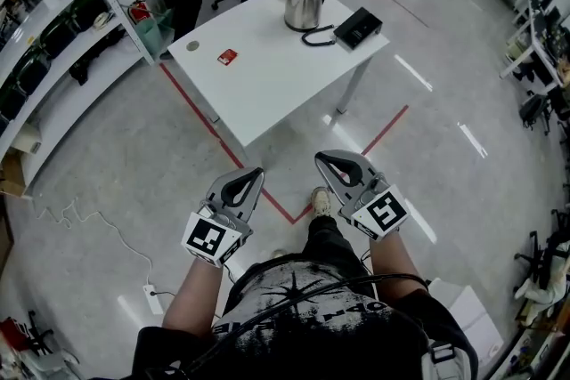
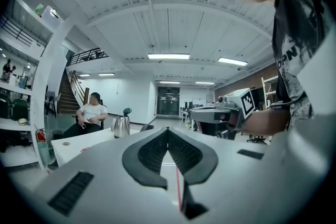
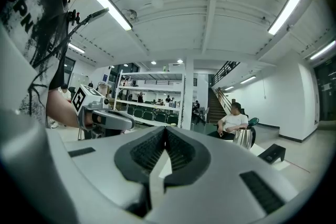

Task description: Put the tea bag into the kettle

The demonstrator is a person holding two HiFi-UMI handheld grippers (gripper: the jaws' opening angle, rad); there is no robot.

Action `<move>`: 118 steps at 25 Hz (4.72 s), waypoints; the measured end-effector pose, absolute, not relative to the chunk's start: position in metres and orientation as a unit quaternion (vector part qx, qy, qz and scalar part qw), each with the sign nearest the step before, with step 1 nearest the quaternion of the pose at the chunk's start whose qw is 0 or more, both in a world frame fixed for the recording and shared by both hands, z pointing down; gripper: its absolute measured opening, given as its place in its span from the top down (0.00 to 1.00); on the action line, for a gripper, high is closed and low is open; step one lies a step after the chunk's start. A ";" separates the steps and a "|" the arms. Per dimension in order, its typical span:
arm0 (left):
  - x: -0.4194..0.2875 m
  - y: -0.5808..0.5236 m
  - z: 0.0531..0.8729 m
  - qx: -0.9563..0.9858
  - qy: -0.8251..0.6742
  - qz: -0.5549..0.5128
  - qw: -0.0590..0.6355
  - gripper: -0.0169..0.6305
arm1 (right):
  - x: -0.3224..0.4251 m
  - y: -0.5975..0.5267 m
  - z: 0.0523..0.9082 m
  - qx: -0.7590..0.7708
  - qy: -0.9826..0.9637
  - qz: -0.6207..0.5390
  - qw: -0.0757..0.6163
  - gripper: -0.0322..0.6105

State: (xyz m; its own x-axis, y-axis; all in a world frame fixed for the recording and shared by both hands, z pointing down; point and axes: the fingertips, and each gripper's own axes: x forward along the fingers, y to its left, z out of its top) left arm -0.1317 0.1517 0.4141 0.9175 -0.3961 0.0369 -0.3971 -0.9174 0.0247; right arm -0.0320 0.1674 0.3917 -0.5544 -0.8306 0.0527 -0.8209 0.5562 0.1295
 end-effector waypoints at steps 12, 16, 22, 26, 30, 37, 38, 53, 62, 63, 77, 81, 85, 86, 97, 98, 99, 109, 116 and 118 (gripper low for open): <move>-0.060 0.058 0.401 0.956 -0.293 0.030 0.016 0.96 | 0.050 0.065 0.385 0.402 -0.914 -0.034 0.034 0.93; -0.029 0.028 0.401 0.950 -0.311 0.033 0.017 0.96 | 0.084 0.033 0.385 0.383 -0.922 -0.035 0.043 0.93; 0.013 -0.010 0.406 0.941 -0.336 0.033 0.014 0.96 | 0.130 -0.005 0.391 0.363 -0.930 -0.033 0.044 0.93; 0.033 -0.029 0.402 0.936 -0.352 0.027 0.015 0.96 | 0.149 -0.025 0.394 0.346 -0.936 -0.032 0.047 0.93; 0.044 -0.044 0.404 0.930 -0.365 0.033 0.012 0.96 | 0.160 -0.044 0.391 0.331 -0.942 -0.036 0.041 0.93; 0.049 -0.065 0.406 0.924 -0.380 0.032 0.014 0.96 | 0.163 -0.069 0.395 0.315 -0.948 -0.031 0.035 0.93; 0.047 -0.068 0.406 0.923 -0.382 0.031 0.015 0.96 | 0.163 -0.072 0.396 0.314 -0.948 -0.030 0.037 0.93; 0.000 -0.140 0.416 0.913 -0.406 0.014 0.033 0.96 | 0.115 -0.150 0.401 0.293 -0.954 -0.029 0.061 0.93; -0.040 -0.215 0.416 0.907 -0.420 0.009 0.033 0.96 | 0.076 -0.233 0.398 0.289 -0.953 -0.037 0.078 0.93; -0.045 -0.222 0.416 0.907 -0.420 0.009 0.035 0.96 | 0.070 -0.241 0.399 0.289 -0.953 -0.036 0.079 0.93; -0.101 -0.290 0.434 0.901 -0.431 0.023 0.056 0.96 | 0.000 -0.328 0.455 0.273 -0.956 0.020 0.106 0.93; -0.113 -0.301 0.440 0.897 -0.436 0.027 0.065 0.96 | -0.023 -0.346 0.479 0.261 -0.957 0.041 0.121 0.93; -0.127 -0.310 0.447 0.891 -0.446 0.032 0.073 0.96 | -0.045 -0.359 0.505 0.251 -0.956 0.063 0.141 0.93; -0.129 -0.313 0.449 0.890 -0.449 0.034 0.074 0.96 | -0.049 -0.363 0.514 0.248 -0.955 0.066 0.151 0.93; -0.141 -0.331 0.464 0.886 -0.452 0.036 0.094 0.96 | -0.090 -0.390 0.613 0.227 -0.936 0.107 0.248 0.74; -0.141 -0.332 0.465 0.886 -0.452 0.036 0.095 0.96 | -0.092 -0.393 0.620 0.230 -0.933 0.109 0.255 0.70; -0.141 -0.332 0.466 0.886 -0.452 0.035 0.098 0.96 | -0.094 -0.396 0.627 0.233 -0.929 0.110 0.264 0.66; -0.153 -0.324 0.487 0.877 -0.461 0.038 0.132 0.96 | -0.111 -0.411 0.691 0.242 -0.899 0.121 0.345 0.47; -0.163 -0.321 0.492 0.870 -0.471 0.043 0.135 0.96 | -0.114 -0.411 0.709 0.248 -0.885 0.134 0.371 0.34; -0.165 -0.320 0.495 0.869 -0.473 0.043 0.139 0.96 | -0.115 -0.410 0.710 0.248 -0.883 0.135 0.376 0.34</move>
